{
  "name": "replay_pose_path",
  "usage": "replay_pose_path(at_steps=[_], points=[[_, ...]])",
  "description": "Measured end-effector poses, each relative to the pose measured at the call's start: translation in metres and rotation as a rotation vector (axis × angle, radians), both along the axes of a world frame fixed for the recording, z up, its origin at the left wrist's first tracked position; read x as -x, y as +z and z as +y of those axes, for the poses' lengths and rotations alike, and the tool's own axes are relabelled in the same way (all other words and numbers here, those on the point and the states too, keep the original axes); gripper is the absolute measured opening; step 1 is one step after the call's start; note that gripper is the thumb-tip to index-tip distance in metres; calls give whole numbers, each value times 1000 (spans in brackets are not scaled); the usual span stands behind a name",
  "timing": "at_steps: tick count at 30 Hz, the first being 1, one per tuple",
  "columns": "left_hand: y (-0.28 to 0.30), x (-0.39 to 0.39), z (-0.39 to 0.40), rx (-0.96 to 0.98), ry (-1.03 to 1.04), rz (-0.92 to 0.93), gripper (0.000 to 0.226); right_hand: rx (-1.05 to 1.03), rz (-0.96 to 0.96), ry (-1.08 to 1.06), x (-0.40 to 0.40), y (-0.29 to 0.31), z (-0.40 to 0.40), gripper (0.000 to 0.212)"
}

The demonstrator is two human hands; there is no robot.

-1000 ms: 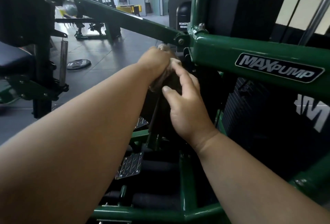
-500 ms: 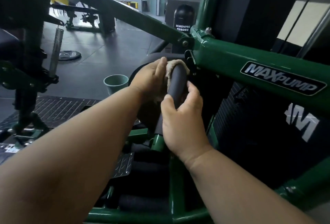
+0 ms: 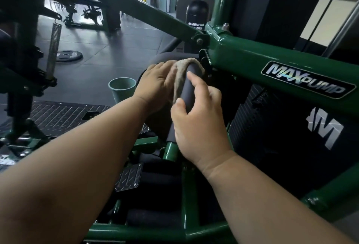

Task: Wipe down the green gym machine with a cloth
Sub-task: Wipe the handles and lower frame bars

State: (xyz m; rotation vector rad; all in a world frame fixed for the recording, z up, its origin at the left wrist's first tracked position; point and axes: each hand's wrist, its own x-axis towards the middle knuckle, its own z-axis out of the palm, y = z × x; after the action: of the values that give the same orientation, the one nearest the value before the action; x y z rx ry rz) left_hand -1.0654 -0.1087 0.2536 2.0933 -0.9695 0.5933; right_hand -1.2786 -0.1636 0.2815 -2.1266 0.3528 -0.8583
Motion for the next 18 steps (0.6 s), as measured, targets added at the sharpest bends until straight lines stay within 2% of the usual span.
replay_pose_path(at_steps=[4, 8, 11, 12, 13, 15, 16, 18], points=[[-3, -8, 10, 190, 0, 282, 45, 92, 67, 9, 3, 4, -2, 57], [-18, -18, 37, -88, 260, 174, 54, 284, 116, -24, 4, 8, -3, 48], [-20, -14, 43, -163, 348, 225, 42, 356, 121, -36, 3, 10, -1, 51], [-17, -11, 40, -165, 345, 227, 35, 368, 121, -38, 3, 10, -1, 51], [-15, -7, 36, -167, 322, 219, 43, 379, 117, -37, 3, 10, 0, 50], [-9, 6, 27, -167, 226, 263, 76, 396, 108, -32, 1, 10, 0, 49], [-6, 11, 24, -152, 189, 298, 82, 396, 115, -26, 1, 10, 0, 49], [-5, 14, 22, -108, 117, 343, 75, 391, 134, -8, 1, 11, -1, 49]])
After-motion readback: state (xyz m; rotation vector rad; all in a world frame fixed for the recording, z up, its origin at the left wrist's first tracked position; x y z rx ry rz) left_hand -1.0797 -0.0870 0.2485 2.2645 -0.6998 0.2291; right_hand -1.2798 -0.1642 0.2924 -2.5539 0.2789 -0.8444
